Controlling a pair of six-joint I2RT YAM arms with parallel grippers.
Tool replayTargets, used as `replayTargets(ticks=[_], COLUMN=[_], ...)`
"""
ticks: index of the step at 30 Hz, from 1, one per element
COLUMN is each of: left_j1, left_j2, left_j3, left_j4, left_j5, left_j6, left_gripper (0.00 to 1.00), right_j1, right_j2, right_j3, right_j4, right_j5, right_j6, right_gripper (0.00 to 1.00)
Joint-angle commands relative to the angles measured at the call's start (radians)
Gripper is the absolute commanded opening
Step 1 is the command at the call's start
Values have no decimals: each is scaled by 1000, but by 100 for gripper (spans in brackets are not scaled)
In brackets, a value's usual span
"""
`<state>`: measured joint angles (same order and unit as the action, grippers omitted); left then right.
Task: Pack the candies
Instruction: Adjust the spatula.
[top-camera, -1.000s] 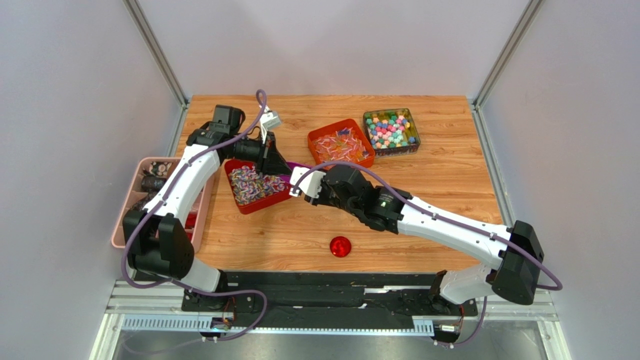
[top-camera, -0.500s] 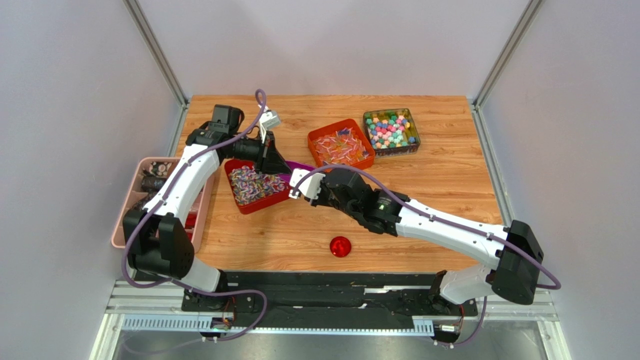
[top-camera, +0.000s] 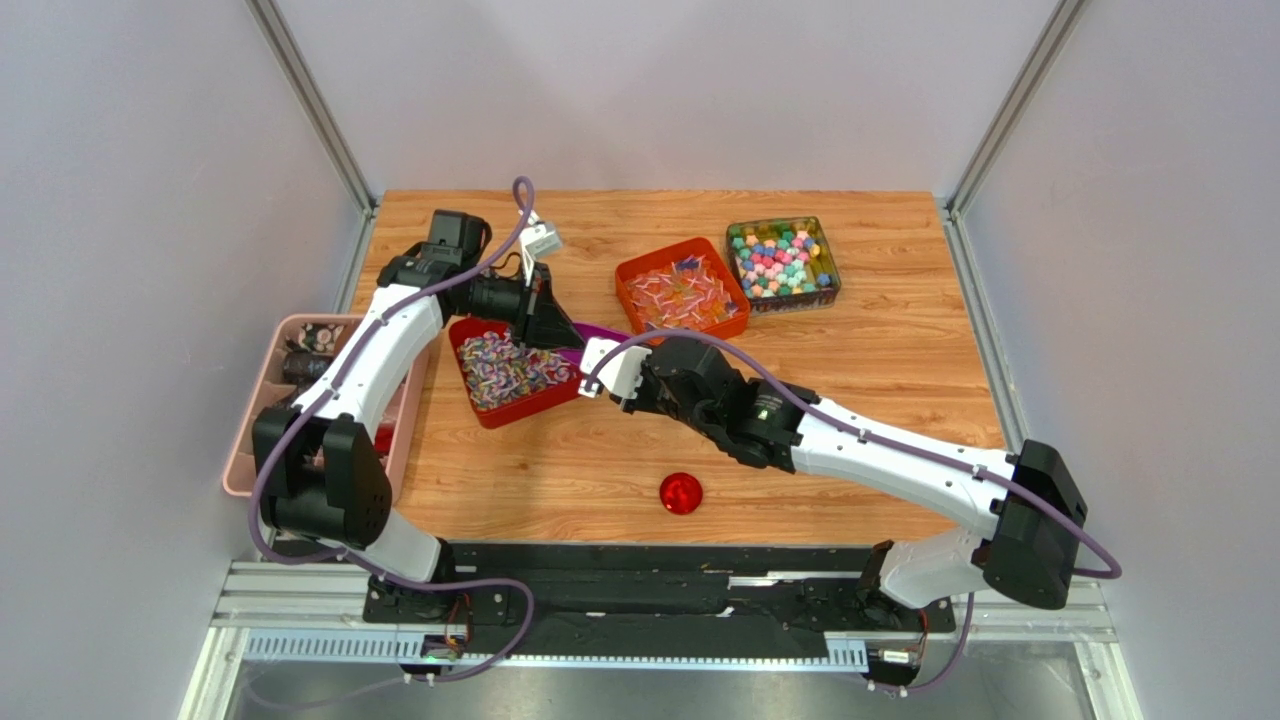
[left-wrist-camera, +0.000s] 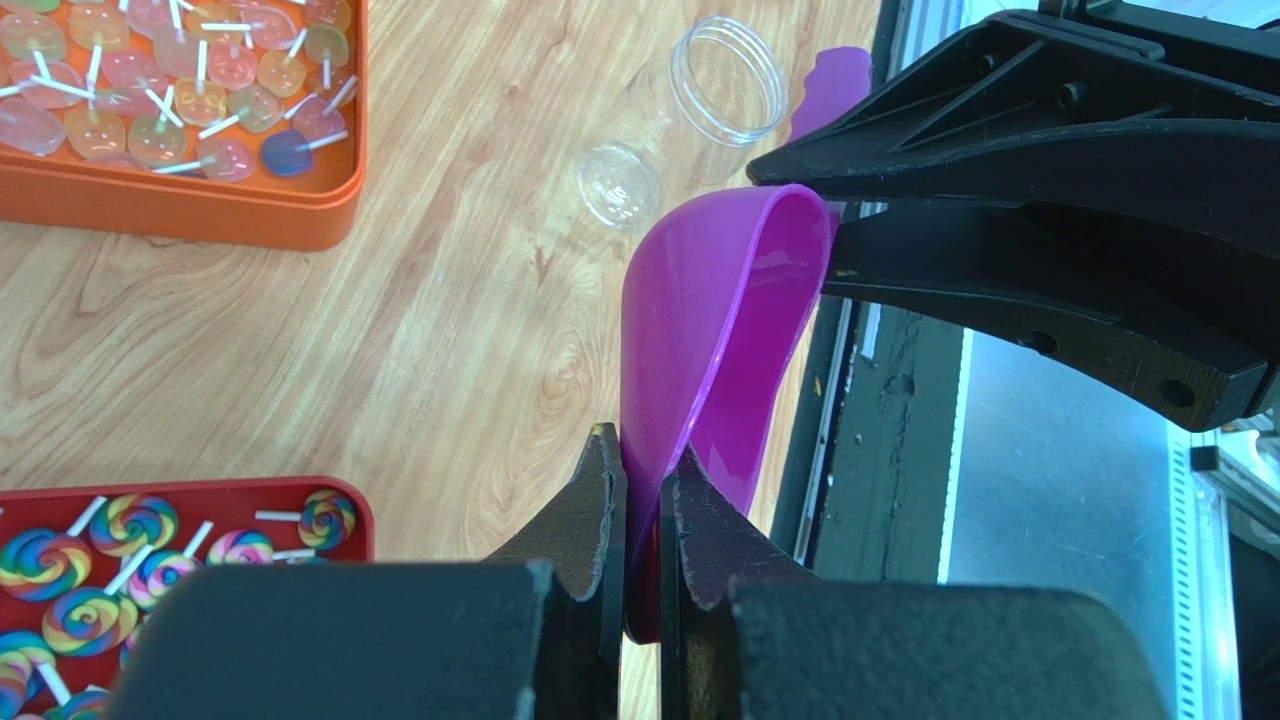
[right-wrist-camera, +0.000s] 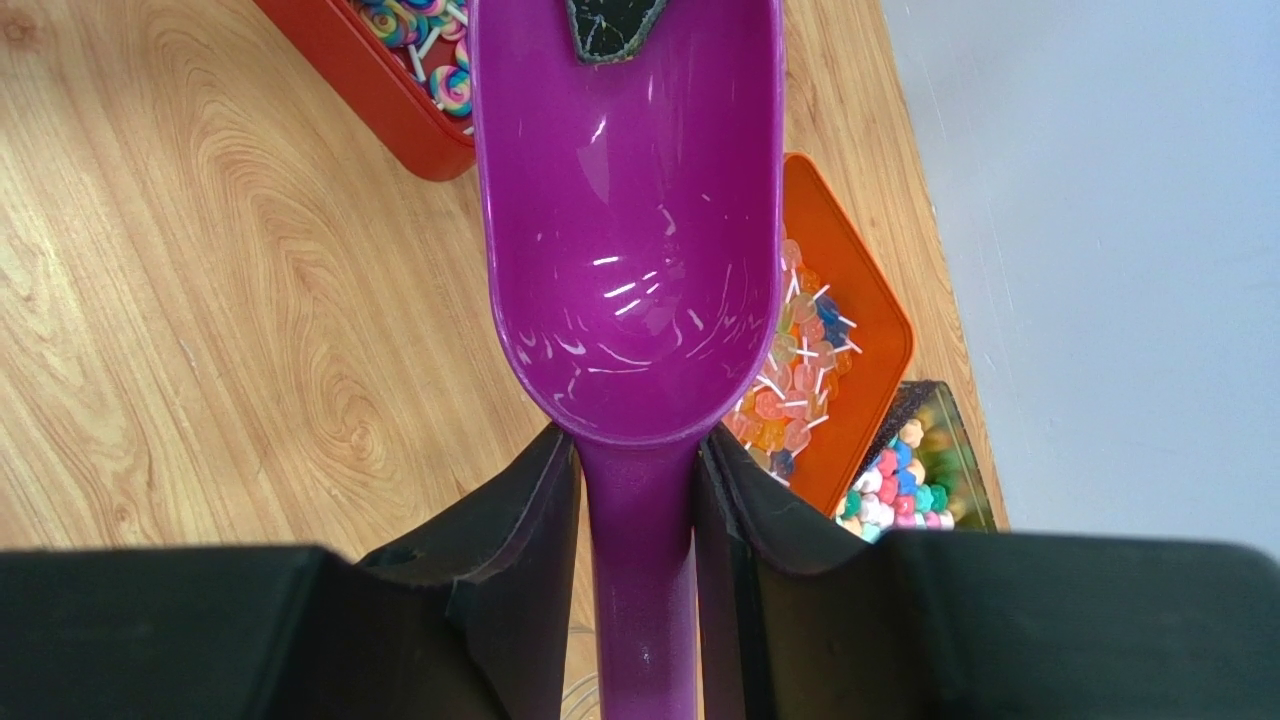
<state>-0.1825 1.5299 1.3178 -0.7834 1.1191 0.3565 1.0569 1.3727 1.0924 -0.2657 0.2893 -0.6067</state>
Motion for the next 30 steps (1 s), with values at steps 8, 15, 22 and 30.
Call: replayTargets(ticks=[8,15,22,30], left_j1=[-11,-11,-11,-11], left_j2=[13,30,36,45], left_j3=[38,41,44,47], left_j4=[-17,-17,-19,-19], left_j5=[53,51,36,31], left_j6=[1,-4,-4,-7], left_gripper=[8,13,25,36], right_j1=[5,6,5,3], right_j2=[-58,-78,-95,-109], right_j3=[61,80,61,54], right_j4=[66,33,46,49], right_j5=[-19,-44,-50,-58], right_j6=[65,87,94,101], right_gripper=[0,0,0,0])
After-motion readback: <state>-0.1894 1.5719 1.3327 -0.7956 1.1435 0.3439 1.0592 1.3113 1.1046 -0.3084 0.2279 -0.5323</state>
